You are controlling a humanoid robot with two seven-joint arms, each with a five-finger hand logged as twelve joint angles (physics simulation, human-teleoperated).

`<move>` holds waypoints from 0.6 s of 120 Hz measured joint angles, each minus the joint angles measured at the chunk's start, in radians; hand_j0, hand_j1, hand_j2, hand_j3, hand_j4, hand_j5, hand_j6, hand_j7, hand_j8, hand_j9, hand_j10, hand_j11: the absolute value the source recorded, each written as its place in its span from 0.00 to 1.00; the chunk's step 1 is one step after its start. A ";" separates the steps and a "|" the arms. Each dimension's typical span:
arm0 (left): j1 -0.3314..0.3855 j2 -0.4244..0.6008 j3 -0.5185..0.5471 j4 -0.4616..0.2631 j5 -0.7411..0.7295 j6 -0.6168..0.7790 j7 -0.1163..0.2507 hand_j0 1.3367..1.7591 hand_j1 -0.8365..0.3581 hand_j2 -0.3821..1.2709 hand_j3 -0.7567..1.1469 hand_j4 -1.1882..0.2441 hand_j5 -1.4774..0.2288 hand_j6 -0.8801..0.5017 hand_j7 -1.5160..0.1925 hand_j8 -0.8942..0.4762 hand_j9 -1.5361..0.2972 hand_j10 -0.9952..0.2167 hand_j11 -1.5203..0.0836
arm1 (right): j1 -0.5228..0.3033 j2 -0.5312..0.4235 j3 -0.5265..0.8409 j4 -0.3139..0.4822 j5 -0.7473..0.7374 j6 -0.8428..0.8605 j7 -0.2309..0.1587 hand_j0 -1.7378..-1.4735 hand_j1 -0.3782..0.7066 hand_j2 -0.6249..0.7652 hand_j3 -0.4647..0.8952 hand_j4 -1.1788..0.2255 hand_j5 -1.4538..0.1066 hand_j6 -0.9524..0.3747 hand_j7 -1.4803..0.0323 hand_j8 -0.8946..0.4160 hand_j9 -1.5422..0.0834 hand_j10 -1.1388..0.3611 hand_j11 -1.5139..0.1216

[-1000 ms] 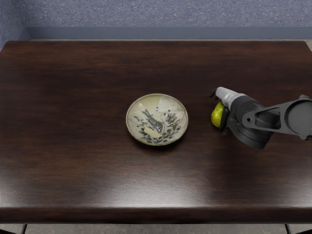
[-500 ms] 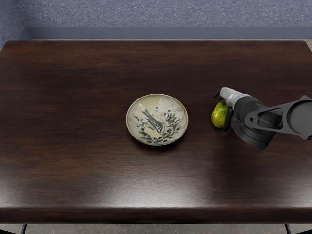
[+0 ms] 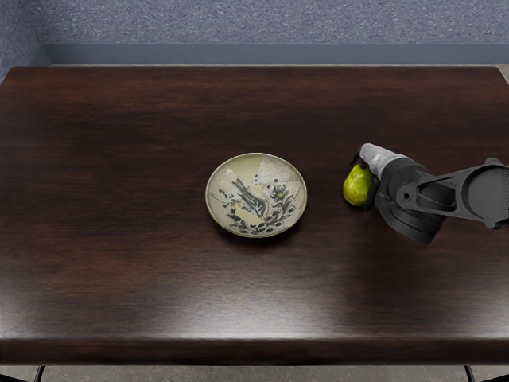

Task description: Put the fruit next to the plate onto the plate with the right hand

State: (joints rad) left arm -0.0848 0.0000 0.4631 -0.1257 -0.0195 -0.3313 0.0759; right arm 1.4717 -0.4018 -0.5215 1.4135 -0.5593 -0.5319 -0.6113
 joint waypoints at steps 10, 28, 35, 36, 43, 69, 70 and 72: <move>0.000 0.000 -0.001 0.000 0.000 0.000 0.000 0.76 0.99 0.23 0.40 0.83 0.87 0.64 0.89 0.65 0.84 0.82 0.95 | 0.000 0.005 0.000 -0.001 0.002 0.000 0.000 0.30 0.38 0.39 0.34 0.61 0.66 0.47 0.70 0.44 0.69 0.55 0.67; 0.000 0.000 -0.001 0.000 0.000 0.000 0.000 0.76 0.99 0.23 0.40 0.83 0.87 0.64 0.89 0.65 0.84 0.82 0.95 | 0.000 0.009 0.000 -0.002 0.003 0.000 0.000 0.30 0.41 0.40 0.34 0.59 0.63 0.45 0.67 0.41 0.66 0.52 0.64; 0.000 0.000 -0.001 0.000 0.000 0.000 0.000 0.76 0.99 0.23 0.40 0.83 0.87 0.64 0.89 0.65 0.84 0.82 0.95 | 0.000 0.014 0.000 -0.003 0.003 0.000 0.000 0.30 0.43 0.40 0.34 0.57 0.61 0.43 0.65 0.40 0.65 0.51 0.62; 0.000 0.000 -0.001 0.000 0.000 0.000 0.000 0.76 0.99 0.23 0.40 0.83 0.87 0.64 0.89 0.65 0.84 0.82 0.95 | 0.000 0.015 0.000 -0.003 0.003 0.000 0.000 0.30 0.44 0.40 0.34 0.57 0.61 0.43 0.65 0.39 0.64 0.51 0.62; 0.000 0.000 -0.001 0.000 0.000 0.000 0.000 0.76 0.99 0.23 0.40 0.83 0.87 0.64 0.89 0.65 0.84 0.82 0.95 | 0.000 0.019 0.000 -0.004 0.001 0.000 -0.001 0.31 0.45 0.41 0.34 0.55 0.60 0.41 0.63 0.37 0.63 0.49 0.61; 0.000 0.000 -0.002 0.000 0.000 0.000 0.000 0.76 0.99 0.23 0.40 0.83 0.87 0.64 0.89 0.65 0.84 0.82 0.95 | 0.000 0.024 0.000 -0.006 -0.003 0.000 -0.002 0.32 0.46 0.47 0.34 0.49 0.52 0.37 0.56 0.33 0.56 0.43 0.54; 0.000 0.000 -0.002 0.000 0.000 0.000 0.000 0.76 0.99 0.23 0.40 0.83 0.87 0.64 0.89 0.65 0.84 0.82 0.95 | 0.000 0.024 0.000 -0.006 -0.003 0.000 -0.002 0.32 0.47 0.47 0.34 0.49 0.52 0.38 0.56 0.33 0.56 0.43 0.54; 0.000 0.000 -0.002 0.000 0.000 0.000 0.000 0.76 0.99 0.23 0.40 0.83 0.87 0.64 0.89 0.65 0.84 0.82 0.95 | 0.000 0.024 0.000 -0.006 -0.003 -0.001 -0.002 0.32 0.47 0.48 0.34 0.49 0.51 0.38 0.56 0.34 0.55 0.43 0.53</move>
State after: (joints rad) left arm -0.0844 0.0000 0.4616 -0.1258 -0.0199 -0.3313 0.0760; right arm 1.4714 -0.3778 -0.5217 1.4074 -0.5621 -0.5325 -0.6129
